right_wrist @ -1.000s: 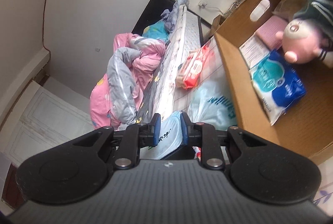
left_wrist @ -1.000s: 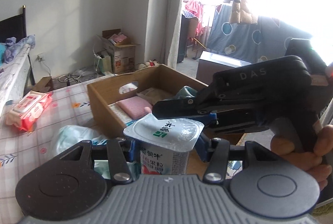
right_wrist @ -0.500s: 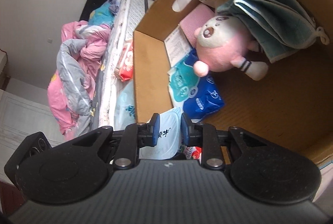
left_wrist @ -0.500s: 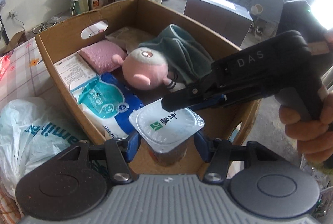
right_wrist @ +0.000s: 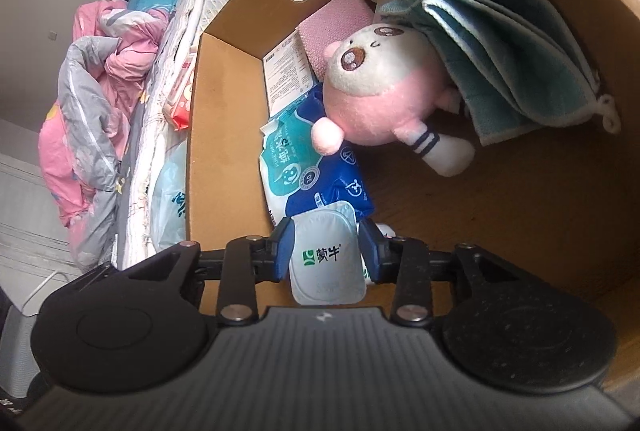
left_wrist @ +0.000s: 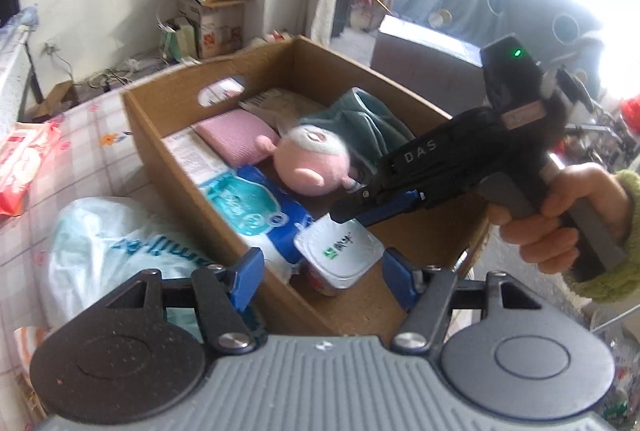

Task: Organize soft objects
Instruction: 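Place the yogurt cup into the cardboard box and open the right gripper, then grasp the orange-striped sock bundle with the right gripper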

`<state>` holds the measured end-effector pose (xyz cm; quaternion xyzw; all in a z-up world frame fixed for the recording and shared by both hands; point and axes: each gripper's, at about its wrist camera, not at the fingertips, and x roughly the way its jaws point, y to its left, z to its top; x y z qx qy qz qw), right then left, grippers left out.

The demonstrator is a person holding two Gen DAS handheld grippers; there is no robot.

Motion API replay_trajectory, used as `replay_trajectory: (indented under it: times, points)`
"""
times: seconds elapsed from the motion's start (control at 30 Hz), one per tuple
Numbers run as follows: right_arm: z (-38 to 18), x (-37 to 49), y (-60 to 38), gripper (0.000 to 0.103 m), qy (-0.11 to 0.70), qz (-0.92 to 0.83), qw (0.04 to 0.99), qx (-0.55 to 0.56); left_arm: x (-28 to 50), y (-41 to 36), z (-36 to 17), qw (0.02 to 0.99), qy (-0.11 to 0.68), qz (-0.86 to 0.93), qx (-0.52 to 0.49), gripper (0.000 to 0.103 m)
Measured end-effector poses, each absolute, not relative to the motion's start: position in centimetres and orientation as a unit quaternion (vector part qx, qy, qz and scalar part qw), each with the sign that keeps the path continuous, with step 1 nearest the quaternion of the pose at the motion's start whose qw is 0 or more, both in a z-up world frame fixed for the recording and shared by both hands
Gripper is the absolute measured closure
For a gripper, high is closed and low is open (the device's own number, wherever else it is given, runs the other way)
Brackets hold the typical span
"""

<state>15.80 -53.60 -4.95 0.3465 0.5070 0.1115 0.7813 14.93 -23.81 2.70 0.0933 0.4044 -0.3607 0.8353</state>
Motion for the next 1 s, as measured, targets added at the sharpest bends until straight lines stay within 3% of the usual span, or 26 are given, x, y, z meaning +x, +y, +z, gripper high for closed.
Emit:
replay_trajectory:
  times: [0.17, 0.3, 0.47, 0.8, 1.0]
  points:
    - [-6.4, 19.2, -52.3, 0.063, 0.534, 0.128, 0.774, 0.315, 14.4, -19.1, 3.7, 0.856, 0.4, -0.322, 0.051, 0.036]
    - [-7.7, 20.5, -51.3, 0.055, 0.561, 0.15, 0.752, 0.312, 13.9, -14.8, 4.0, 0.875, 0.396, -0.277, 0.025, 0.036]
    - [-7.6, 20.3, -51.2, 0.056, 0.576, 0.151, 0.741, 0.31, 13.3, -9.6, 3.3, 0.891, 0.397, -0.221, -0.013, 0.035]
    - [-8.7, 17.8, -50.6, 0.056, 0.597, 0.157, 0.704, 0.35, 11.5, -4.8, 0.7, 0.896, 0.408, -0.168, -0.043, 0.034]
    - [-7.3, 17.5, -49.4, 0.054, 0.582, 0.132, 0.731, 0.33, 10.0, -3.6, 0.7, 0.909, 0.386, -0.151, -0.035, 0.031]
